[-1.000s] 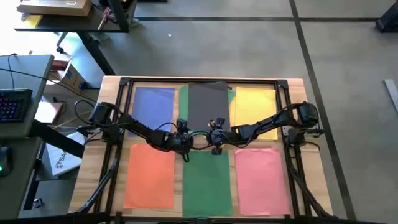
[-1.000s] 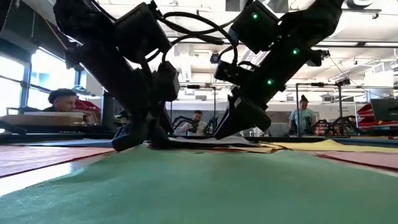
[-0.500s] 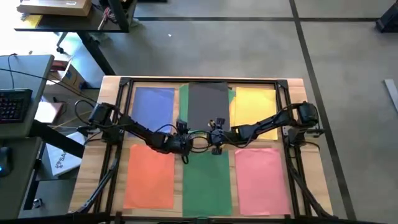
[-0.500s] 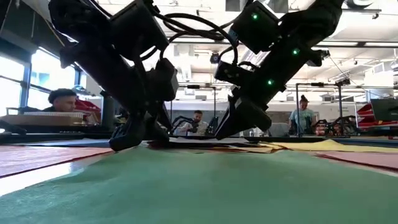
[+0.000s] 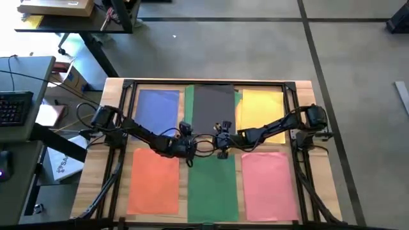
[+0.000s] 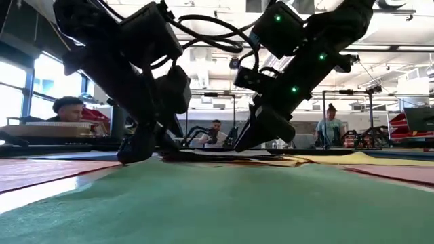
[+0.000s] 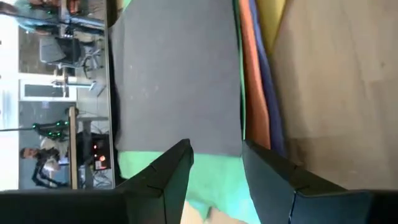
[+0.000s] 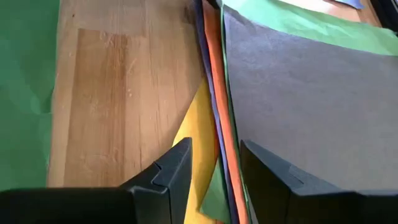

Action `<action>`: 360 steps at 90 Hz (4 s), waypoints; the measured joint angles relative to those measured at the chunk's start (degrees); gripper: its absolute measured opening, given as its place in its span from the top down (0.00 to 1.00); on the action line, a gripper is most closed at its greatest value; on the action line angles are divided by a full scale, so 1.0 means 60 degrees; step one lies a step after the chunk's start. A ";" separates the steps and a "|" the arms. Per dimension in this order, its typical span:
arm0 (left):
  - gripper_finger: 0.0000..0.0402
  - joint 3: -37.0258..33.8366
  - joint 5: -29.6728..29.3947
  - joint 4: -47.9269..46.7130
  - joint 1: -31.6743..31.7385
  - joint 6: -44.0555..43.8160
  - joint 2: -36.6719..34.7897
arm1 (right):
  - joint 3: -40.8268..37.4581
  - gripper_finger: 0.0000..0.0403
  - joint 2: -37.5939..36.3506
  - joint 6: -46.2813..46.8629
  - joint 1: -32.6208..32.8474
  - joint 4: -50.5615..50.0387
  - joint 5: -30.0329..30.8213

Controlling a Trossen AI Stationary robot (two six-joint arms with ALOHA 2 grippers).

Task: Organize paper
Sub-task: Stack the green paper under the black paper on the bottom green paper

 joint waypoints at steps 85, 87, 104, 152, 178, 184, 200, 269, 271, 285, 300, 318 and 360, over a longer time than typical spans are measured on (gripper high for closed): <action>0.92 0.0427 0.2973 -0.3118 0.0345 -0.1300 -0.1508 | -0.0004 0.70 0.0004 0.0244 -0.0001 -0.0066 0.0004; 0.91 0.0354 0.3154 -0.3061 0.0369 -0.1336 -0.1618 | -0.0004 0.70 0.0004 0.0244 -0.0003 -0.0058 0.0004; 0.75 -0.0233 0.5077 -0.2558 0.1289 -0.1764 -0.1948 | -0.0004 0.70 0.0004 0.0270 -0.0004 -0.0061 0.0004; 0.64 -0.0526 0.5534 -0.1223 0.2489 -0.1280 -0.1826 | -0.0004 0.70 0.0004 0.0346 0.0000 -0.0098 0.0000; 0.79 -0.0528 0.6131 -0.1229 0.2899 -0.1701 -0.1822 | -0.0004 0.70 0.0004 0.0419 0.0000 -0.0096 0.0000; 0.87 -0.0526 0.6106 -0.1215 0.2891 -0.1701 -0.1821 | -0.0004 0.70 0.0004 0.0419 -0.0004 -0.0095 0.0000; 0.98 -0.0488 0.5794 -0.1289 0.2589 -0.1756 -0.1821 | -0.0004 0.70 0.0004 0.0419 -0.0004 -0.0095 0.0000; 0.99 0.0699 0.5195 -0.3541 0.0711 -0.1254 -0.1861 | -0.0004 0.70 -0.0383 0.1035 -0.0114 -0.0415 0.0368; 0.98 0.0693 0.5195 -0.3459 0.0728 -0.1253 -0.1858 | -0.0004 0.70 -0.0386 0.1045 -0.0131 -0.0415 0.0330; 0.90 0.0316 0.5209 -0.2604 0.0850 -0.1275 -0.1840 | -0.0004 0.70 -0.0386 0.1325 -0.0175 -0.0570 0.0054; 0.77 0.0106 0.5176 -0.2457 0.0943 -0.1486 -0.1832 | -0.0004 0.70 -0.0386 0.1326 -0.0171 -0.0803 0.0035; 0.70 0.0106 0.5125 -0.2793 0.0959 -0.1217 -0.1832 | -0.0004 0.70 -0.0386 0.1406 -0.0171 -0.0848 0.0025; 0.69 0.0106 0.5453 -0.3177 0.0977 0.0694 -0.1809 | -0.0004 0.70 -0.0386 0.1428 -0.0171 -0.0852 0.0022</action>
